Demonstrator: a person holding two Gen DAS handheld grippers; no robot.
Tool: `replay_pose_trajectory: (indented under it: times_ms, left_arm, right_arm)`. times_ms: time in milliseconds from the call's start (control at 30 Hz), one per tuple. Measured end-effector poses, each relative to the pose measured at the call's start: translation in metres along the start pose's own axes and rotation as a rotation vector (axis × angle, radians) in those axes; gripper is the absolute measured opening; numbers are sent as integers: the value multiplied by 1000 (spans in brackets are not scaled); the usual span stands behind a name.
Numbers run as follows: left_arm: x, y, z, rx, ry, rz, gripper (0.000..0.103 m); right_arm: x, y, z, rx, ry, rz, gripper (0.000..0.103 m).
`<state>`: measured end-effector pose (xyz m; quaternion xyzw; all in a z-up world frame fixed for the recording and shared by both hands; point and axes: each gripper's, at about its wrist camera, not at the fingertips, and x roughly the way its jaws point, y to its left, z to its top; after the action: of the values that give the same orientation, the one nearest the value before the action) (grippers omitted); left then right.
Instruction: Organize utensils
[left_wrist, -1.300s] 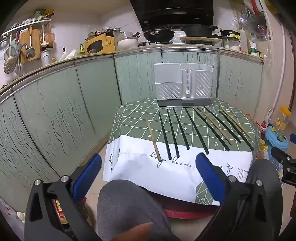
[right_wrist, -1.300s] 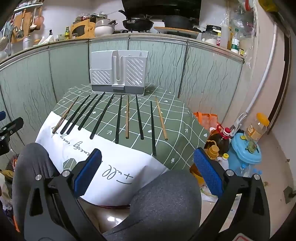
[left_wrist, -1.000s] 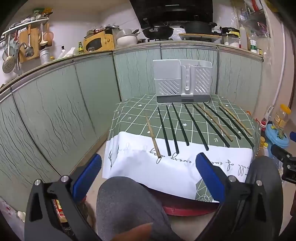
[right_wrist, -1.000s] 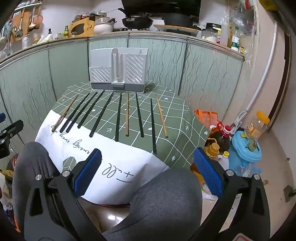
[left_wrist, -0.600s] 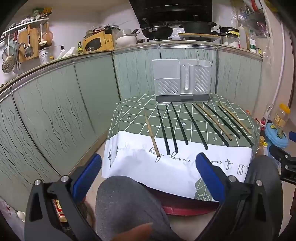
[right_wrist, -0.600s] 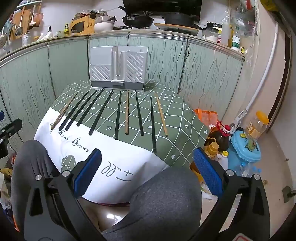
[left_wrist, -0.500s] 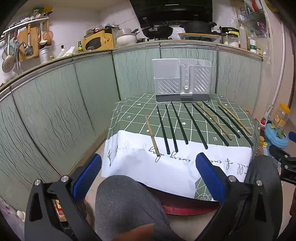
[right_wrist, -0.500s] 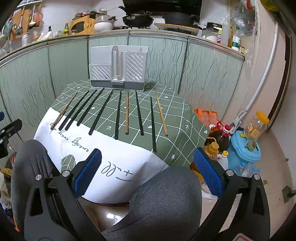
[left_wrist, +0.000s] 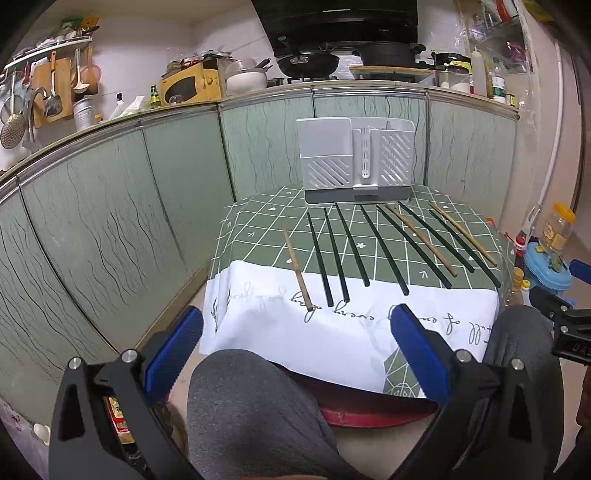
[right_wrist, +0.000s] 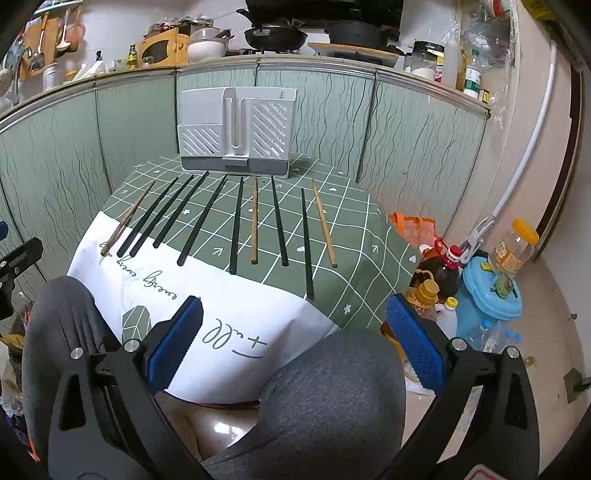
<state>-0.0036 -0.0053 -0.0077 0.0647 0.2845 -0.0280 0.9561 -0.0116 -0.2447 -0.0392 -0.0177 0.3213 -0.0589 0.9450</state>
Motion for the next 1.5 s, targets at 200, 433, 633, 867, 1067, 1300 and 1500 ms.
replay_pose_trajectory:
  times_ms: [200,433,633,867,1067,1300,1500]
  left_arm:
    - [-2,-2,1,11,-4,-9,99]
    - [-7,-3,1,18,-28,-29,99]
    - [-6,-2,0,13,-19,-54,99]
    - [-6,-3,-1,12,-17,-66,99]
    - [-7,-2,0,4,-18,-75,99]
    - [-7,-1,1,3,-20,-76,99]
    - [-7,-1,2,-1,-17,-73,99]
  right_arm:
    - [1,0,0,3,-1,-1,95]
    - [1,-2,0,7,1,0,95]
    - [1,-2,-1,8,1,0,95]
    - [1,-2,-1,9,1,0,95]
    - [1,-2,-1,10,4,2,95]
    - [2,-1,-2,9,5,3,95]
    - [2,-1,-2,10,5,2,95]
